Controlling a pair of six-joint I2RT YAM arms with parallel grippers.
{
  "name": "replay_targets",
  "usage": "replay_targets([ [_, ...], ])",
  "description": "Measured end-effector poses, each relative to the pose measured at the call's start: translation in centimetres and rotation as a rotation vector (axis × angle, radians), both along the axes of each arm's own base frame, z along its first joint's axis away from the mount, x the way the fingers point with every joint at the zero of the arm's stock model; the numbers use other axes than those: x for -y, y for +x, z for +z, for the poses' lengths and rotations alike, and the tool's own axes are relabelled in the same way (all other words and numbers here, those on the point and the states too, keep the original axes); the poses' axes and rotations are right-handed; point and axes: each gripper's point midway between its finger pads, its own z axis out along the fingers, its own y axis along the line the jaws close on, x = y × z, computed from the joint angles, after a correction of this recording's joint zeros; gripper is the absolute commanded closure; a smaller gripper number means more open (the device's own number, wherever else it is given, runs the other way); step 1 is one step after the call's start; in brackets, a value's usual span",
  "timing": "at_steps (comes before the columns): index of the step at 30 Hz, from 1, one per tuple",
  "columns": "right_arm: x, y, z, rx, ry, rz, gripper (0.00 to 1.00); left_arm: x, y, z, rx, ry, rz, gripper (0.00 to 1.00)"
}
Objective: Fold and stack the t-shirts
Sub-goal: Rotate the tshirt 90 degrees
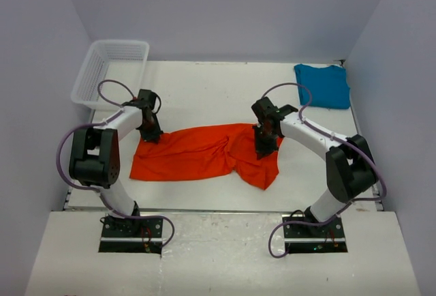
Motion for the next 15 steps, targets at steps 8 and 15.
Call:
replay_targets([
  [8, -1.0, 0.6, -2.6, -0.028, -0.010, 0.004, 1.00, 1.1, 0.9, 3.3, 0.089, 0.033, -0.076, 1.00],
  [15, -1.2, 0.7, -3.9, -0.052, -0.010, -0.018, 1.00, 3.5, 2.6, 11.0, 0.316, 0.013, -0.136, 1.00],
])
